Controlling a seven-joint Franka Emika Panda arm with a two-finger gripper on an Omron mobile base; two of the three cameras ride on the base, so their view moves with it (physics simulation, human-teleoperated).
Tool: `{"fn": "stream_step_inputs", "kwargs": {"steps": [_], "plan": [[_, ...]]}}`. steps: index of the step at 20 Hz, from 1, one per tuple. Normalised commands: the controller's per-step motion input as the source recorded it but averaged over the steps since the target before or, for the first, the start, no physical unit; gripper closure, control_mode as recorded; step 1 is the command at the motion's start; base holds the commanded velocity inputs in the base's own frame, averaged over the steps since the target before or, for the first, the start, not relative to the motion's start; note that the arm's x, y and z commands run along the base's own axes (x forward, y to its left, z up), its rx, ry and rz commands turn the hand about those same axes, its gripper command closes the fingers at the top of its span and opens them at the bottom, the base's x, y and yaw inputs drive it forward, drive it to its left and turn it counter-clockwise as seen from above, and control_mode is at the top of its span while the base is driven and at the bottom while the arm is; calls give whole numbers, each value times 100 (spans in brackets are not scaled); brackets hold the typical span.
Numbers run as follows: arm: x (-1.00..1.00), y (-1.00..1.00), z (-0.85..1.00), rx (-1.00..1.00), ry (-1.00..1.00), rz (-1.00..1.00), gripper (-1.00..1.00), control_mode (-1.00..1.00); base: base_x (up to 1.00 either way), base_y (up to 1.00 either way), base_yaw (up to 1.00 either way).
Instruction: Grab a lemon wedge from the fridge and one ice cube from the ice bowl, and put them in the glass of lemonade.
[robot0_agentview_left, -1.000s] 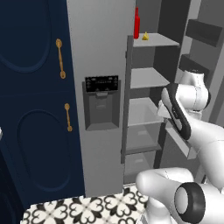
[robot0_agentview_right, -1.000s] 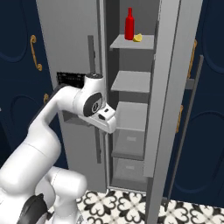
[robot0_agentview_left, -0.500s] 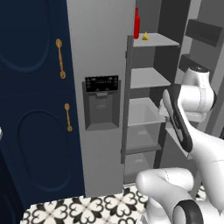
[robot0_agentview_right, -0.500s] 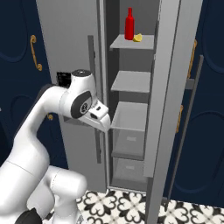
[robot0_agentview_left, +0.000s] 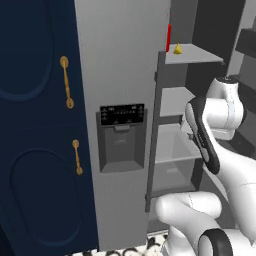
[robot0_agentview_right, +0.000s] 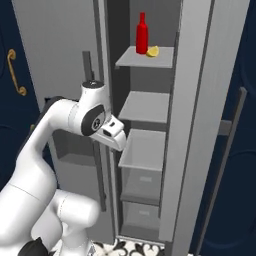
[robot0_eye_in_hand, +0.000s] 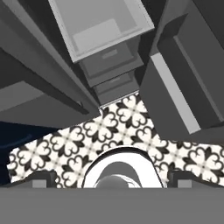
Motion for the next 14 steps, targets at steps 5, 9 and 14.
{"fn": "stream_step_inputs", "kwargs": {"steps": [5,9,14], "plan": [[0,0,0,0,0,0,-100,100,54,-5,0],[0,0,0,0,0,0,-100,100,59,-14,0],[0,0,0,0,0,0,-100,100,25,-33,0]]}}
